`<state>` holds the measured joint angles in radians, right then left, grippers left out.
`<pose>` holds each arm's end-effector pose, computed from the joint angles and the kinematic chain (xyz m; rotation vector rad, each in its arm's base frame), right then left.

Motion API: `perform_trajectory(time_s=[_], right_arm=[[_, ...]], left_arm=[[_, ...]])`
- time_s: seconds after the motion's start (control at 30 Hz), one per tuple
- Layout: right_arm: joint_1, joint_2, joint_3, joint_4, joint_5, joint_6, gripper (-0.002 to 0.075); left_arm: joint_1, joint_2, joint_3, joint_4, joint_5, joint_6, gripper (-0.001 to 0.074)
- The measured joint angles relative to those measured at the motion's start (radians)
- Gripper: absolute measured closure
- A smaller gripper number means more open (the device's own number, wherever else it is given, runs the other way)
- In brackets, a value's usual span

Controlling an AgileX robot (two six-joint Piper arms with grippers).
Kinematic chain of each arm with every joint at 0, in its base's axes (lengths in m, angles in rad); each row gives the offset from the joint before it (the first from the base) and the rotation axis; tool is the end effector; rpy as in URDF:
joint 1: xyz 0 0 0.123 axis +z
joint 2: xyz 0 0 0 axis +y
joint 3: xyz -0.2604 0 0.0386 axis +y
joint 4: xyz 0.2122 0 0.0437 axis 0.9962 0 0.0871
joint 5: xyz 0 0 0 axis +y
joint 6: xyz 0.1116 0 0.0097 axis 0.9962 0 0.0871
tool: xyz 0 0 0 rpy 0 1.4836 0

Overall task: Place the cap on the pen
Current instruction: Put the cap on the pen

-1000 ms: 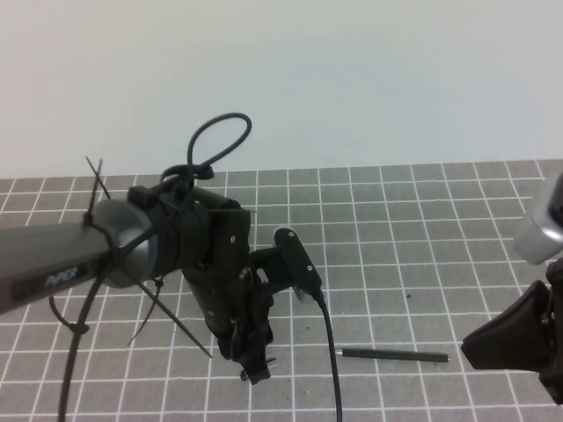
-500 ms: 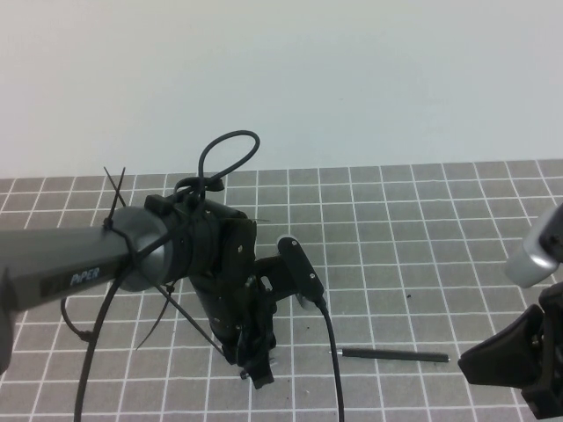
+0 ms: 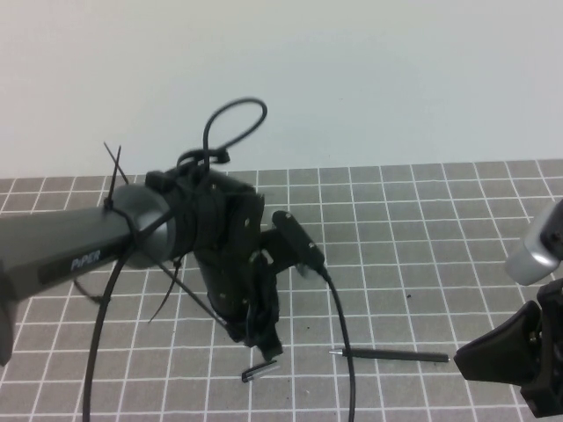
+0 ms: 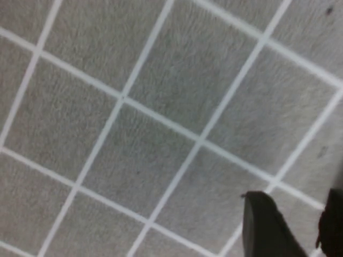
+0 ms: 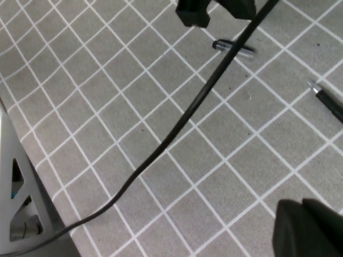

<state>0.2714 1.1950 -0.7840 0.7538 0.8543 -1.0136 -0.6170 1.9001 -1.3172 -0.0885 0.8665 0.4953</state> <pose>0.1795 0.1100 0.2529 -1.0699 2.2460 0.6201 0.2772 -0.2059 0.1673 1.4865 2.5311 -0.1263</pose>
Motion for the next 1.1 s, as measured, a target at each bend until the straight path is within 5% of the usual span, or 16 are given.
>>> perform_trajectory(time_s=[0.37, 1.1], right_arm=[[0.000, 0.000, 0.000, 0.002, -0.001, -0.004, 0.0729], [0.000, 0.000, 0.000, 0.004, 0.003, -0.004, 0.0729]], left_arm=[[0.000, 0.000, -0.038, -0.080, 0.126, 0.158, 0.0400], [-0.041, 0.075, -0.033, -0.066, 0.099, 0.124, 0.0394]])
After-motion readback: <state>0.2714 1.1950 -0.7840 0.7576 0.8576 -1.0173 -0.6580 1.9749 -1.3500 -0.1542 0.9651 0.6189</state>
